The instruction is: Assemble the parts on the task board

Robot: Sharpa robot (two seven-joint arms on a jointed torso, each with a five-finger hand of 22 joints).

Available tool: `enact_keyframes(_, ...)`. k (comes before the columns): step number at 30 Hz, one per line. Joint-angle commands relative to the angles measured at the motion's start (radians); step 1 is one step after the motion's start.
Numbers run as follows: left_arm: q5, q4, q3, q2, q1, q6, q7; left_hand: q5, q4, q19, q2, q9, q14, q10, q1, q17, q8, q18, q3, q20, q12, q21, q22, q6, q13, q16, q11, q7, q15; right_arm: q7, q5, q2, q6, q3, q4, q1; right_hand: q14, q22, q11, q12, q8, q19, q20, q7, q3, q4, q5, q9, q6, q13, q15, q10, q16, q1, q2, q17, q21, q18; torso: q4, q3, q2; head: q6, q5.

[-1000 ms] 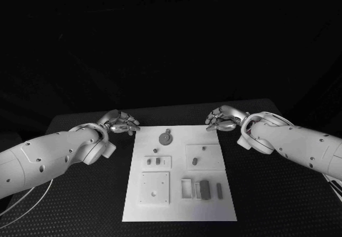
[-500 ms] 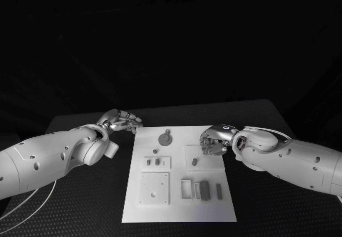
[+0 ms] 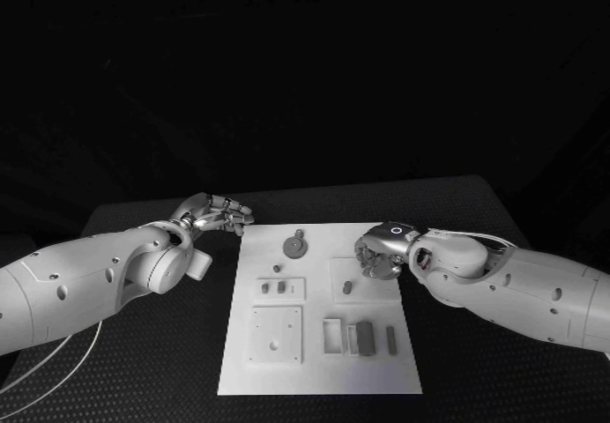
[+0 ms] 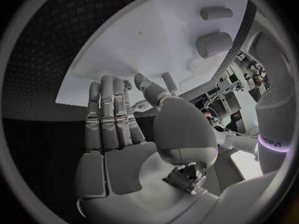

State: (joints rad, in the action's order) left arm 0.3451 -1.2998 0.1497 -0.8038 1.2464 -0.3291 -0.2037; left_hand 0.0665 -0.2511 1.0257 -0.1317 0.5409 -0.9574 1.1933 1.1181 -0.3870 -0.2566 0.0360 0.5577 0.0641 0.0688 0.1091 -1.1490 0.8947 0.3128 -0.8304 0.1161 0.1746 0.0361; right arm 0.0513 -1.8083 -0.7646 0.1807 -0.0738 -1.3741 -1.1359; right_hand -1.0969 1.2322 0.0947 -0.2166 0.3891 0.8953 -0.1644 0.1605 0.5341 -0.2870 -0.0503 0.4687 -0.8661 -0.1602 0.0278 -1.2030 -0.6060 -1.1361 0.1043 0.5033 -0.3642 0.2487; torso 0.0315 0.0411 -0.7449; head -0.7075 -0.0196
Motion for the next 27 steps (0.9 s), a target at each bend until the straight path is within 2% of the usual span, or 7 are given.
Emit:
enact_keyframes(1, -0.018, -0.003, -0.001, 0.000, 0.001, 0.015, -0.014, -0.005, -0.002, -0.001, 0.000, -0.002, -0.001, -0.009, -0.013, -0.002, -0.004, -0.008, -0.007, -0.009, -0.001, -0.005, 0.002, -0.008, -0.001, 0.006, -0.001, -0.001, 0.009, 0.017, -0.042, 0.007, -0.023, -0.006, 0.009, 0.012, -0.007, 0.002, 0.002, 0.007, -0.002, 0.007, 0.001, -0.003, 0.001, -0.001, 0.000, 0.000, -0.011, 0.003, 0.000, -0.006, -0.001, 0.000, -0.012, 0.003, -0.004, 0.013, -0.0002, 0.0011, -0.001, -0.003, 0.003)
enact_keyframes(6, -0.018, -0.003, -0.001, 0.000, 0.001, 0.017, -0.010, -0.004, -0.001, 0.001, 0.000, -0.002, -0.001, -0.012, -0.013, -0.004, -0.003, -0.008, -0.008, -0.009, -0.002, -0.006, 0.002, -0.011, -0.002, 0.007, 0.000, 0.000, 0.009, 0.013, -0.046, 0.019, -0.027, -0.008, 0.014, 0.017, -0.005, 0.005, 0.002, 0.014, 0.003, 0.006, 0.002, -0.011, 0.005, -0.003, 0.000, 0.002, -0.029, 0.003, 0.001, -0.006, 0.005, -0.004, -0.031, 0.009, 0.000, 0.013, 0.0005, 0.0009, 0.000, -0.006, 0.003)
enact_keyframes(12, -0.018, -0.004, -0.001, 0.002, 0.001, 0.017, -0.006, -0.004, 0.000, 0.002, 0.002, -0.003, -0.003, -0.014, -0.015, -0.005, -0.002, -0.007, -0.009, -0.009, -0.002, -0.008, 0.003, -0.013, -0.002, 0.009, 0.001, 0.001, 0.009, 0.015, -0.059, 0.032, -0.032, -0.009, 0.024, 0.022, 0.000, 0.011, 0.004, 0.027, 0.006, -0.001, 0.001, -0.021, 0.022, -0.005, 0.000, 0.001, -0.055, 0.003, 0.004, -0.005, 0.014, -0.029, -0.067, 0.019, 0.007, 0.013, 0.0005, 0.0017, 0.000, -0.008, 0.004)
enact_keyframes(13, -0.018, -0.004, -0.001, 0.002, 0.001, 0.018, -0.005, -0.004, 0.000, 0.002, 0.002, -0.003, -0.003, -0.014, -0.015, -0.005, -0.002, -0.007, -0.010, -0.009, -0.002, -0.008, 0.003, -0.013, -0.002, 0.009, 0.001, 0.001, 0.009, 0.016, -0.064, 0.033, -0.039, -0.010, 0.026, 0.023, 0.000, 0.009, 0.006, 0.032, 0.004, 0.002, -0.004, -0.021, 0.093, 0.017, 0.004, -0.003, -0.066, 0.003, 0.007, -0.008, 0.019, -0.053, -0.053, 0.024, 0.012, 0.011, 0.0003, 0.0017, 0.000, -0.009, 0.003)
enact_keyframes(14, -0.018, -0.004, -0.001, 0.002, 0.001, 0.018, -0.004, -0.004, 0.000, 0.002, 0.002, -0.003, -0.003, -0.014, -0.015, -0.005, -0.002, -0.007, -0.010, -0.009, -0.002, -0.008, 0.003, -0.013, -0.002, 0.009, 0.001, 0.001, 0.009, 0.017, -0.070, 0.034, -0.043, -0.010, 0.028, 0.024, 0.001, 0.009, 0.007, 0.035, 0.004, 0.002, -0.004, -0.023, 0.110, 0.019, 0.000, -0.003, -0.070, 0.003, 0.007, -0.006, 0.021, -0.053, -0.045, 0.025, 0.014, 0.012, 0.0003, 0.0017, 0.000, -0.009, 0.003)
enact_keyframes(16, -0.018, -0.005, -0.001, 0.001, 0.001, 0.018, -0.002, -0.004, 0.001, 0.003, 0.002, -0.003, -0.004, -0.015, -0.015, -0.006, -0.002, -0.007, -0.010, -0.009, -0.001, -0.008, 0.003, -0.015, -0.002, 0.009, 0.001, 0.002, 0.009, 0.019, -0.075, 0.036, -0.050, -0.012, 0.030, 0.025, 0.002, 0.017, 0.009, 0.044, 0.005, 0.001, -0.006, -0.027, 0.160, 0.017, 0.001, -0.004, -0.087, 0.003, 0.009, -0.006, 0.027, -0.044, -0.045, 0.034, 0.016, 0.013, 0.0004, 0.0015, 0.001, -0.010, 0.002)
enact_keyframes(27, -0.017, -0.005, -0.001, 0.000, 0.001, 0.018, 0.008, -0.002, -0.001, 0.007, 0.002, -0.004, -0.007, -0.019, -0.011, -0.010, 0.000, -0.006, -0.010, -0.008, -0.001, -0.010, 0.003, -0.020, -0.002, 0.010, 0.002, 0.003, 0.007, 0.038, -0.108, 0.035, -0.064, -0.018, 0.027, 0.029, 0.005, 0.034, 0.011, 0.059, 0.009, -0.004, -0.005, -0.037, 0.194, -0.003, 0.000, -0.001, -0.110, 0.002, 0.012, -0.006, 0.033, -0.047, -0.042, 0.054, 0.017, 0.013, 0.0018, 0.0021, 0.001, -0.013, 0.002)
